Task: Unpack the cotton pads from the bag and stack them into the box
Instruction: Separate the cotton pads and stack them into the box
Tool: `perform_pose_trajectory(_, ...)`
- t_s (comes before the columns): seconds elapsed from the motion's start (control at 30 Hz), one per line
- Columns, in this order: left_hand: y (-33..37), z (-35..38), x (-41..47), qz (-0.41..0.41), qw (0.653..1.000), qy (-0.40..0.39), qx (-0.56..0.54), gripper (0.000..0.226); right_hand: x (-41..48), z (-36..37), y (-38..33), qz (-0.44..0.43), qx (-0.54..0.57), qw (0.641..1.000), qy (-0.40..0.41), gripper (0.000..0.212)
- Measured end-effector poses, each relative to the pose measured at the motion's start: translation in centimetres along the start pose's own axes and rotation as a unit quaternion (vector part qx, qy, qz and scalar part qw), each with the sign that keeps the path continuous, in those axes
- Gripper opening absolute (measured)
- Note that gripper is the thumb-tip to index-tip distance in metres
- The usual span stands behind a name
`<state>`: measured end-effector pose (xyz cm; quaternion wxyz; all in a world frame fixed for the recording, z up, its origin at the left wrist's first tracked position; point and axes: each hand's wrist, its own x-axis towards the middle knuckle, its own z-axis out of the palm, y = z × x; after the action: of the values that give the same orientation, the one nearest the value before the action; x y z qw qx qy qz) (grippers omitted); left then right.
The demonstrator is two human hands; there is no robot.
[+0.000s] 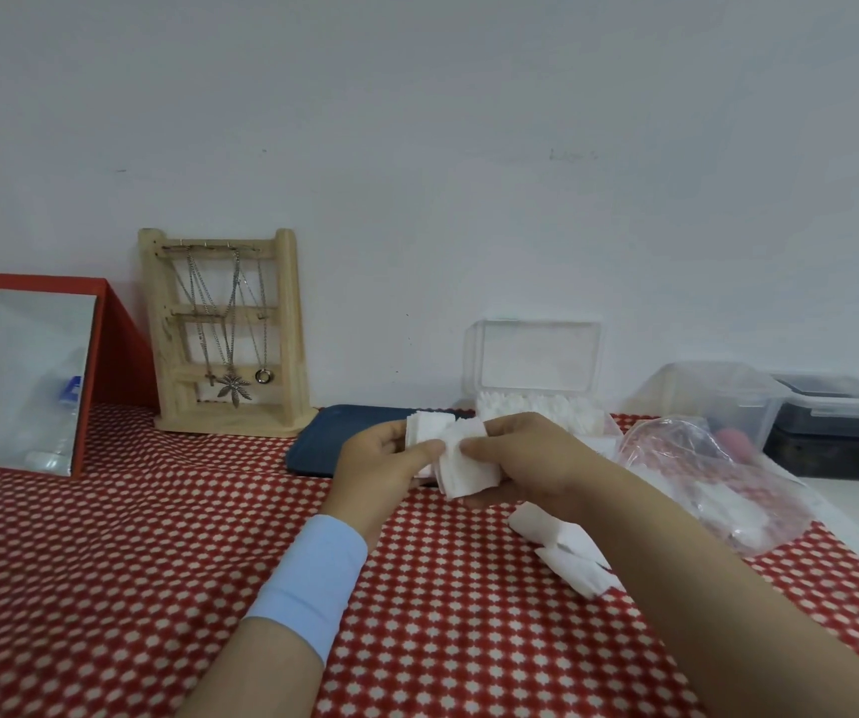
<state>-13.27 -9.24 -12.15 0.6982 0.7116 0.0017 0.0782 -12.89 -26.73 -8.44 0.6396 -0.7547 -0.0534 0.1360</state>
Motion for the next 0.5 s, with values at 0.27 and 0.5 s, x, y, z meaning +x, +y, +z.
perform_pose_trajectory(0.27, -0.04, -0.15, 0.11, -0.099, 0.982, 0.022, -0.162, 0.009, 0.15, -0.56, -0.33, -0.029, -0.102, 0.991, 0.086, 0.013)
perform_pose_trajectory(0.5, 0.36, 0.54, -0.57, -0.129, 0.973, -0.043, -0.188, 0.022, -0.12, -0.37, -0.76, -0.087, -0.072, 0.989, 0.095, 0.004)
